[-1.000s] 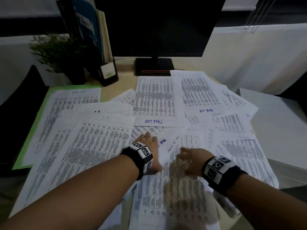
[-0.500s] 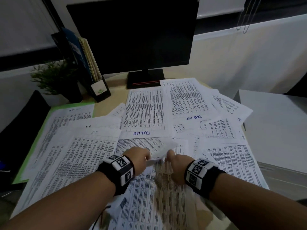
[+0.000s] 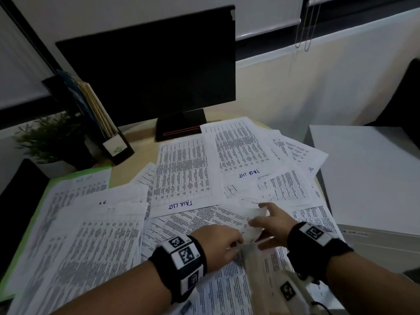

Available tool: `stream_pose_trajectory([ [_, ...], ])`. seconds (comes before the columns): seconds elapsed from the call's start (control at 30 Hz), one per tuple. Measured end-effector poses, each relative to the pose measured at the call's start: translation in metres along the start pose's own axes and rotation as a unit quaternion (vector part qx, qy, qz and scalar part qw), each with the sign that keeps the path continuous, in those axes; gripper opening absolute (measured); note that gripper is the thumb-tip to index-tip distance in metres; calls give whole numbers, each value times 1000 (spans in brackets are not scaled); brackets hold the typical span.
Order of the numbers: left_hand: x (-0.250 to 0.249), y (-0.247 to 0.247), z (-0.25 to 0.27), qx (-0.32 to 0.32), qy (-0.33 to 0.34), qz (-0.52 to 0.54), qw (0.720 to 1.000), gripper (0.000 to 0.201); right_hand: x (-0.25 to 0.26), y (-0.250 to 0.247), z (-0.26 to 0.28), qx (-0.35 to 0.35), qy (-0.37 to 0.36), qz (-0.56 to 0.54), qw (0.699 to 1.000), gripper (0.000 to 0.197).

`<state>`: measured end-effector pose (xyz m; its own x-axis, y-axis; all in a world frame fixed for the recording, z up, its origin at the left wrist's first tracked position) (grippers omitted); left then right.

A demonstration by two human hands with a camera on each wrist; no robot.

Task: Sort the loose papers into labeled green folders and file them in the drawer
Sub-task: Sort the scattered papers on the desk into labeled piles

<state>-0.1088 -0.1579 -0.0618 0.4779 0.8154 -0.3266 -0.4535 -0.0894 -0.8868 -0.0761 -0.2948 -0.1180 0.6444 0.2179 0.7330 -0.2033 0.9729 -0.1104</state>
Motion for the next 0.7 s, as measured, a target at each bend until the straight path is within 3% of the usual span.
stream_pose_trajectory([
  [0.1, 4, 4, -23, 47, -54, 119, 990, 46, -10, -17, -20, -81, 20, 231, 969, 61],
  [0.17, 33, -9, -42, -26, -121, 183, 975, 52, -14, -21, -28, -79, 22, 267, 960, 56],
  [0.23, 77, -20, -57, -67, -190, 108, 973, 70, -18, -23, -32, -66, 26, 259, 963, 53],
  [0.27, 101, -22, -60, -49, -227, 36, 972, 83, -20, -23, -32, -62, 26, 250, 966, 52],
  [0.33, 145, -15, -63, 34, -281, -95, 954, 101, -23, -25, -32, -61, 21, 252, 966, 52],
  [0.43, 171, 3, -57, 128, -284, -145, 939, 111, -25, -26, -35, -61, 18, 257, 964, 53],
  [0.53, 164, 7, -53, 118, -260, -185, 940, 103, -25, -26, -37, -56, 23, 252, 966, 58],
  [0.7, 166, 4, -65, 82, -263, -136, 952, 50, -26, -25, -39, -66, 32, 246, 967, 57],
])
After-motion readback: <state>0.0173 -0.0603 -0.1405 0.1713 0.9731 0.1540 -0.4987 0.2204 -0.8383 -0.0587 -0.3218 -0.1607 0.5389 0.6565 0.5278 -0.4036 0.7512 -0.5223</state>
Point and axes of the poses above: each hand's wrist, its own z-axis away from the middle knuckle, its own y-axis out of the palm, x = y × z, the point moved 7 cm from there along -z, towards the middle knuckle, and after that the axes turned 2 degrees about -x, right-handed, at the moved point
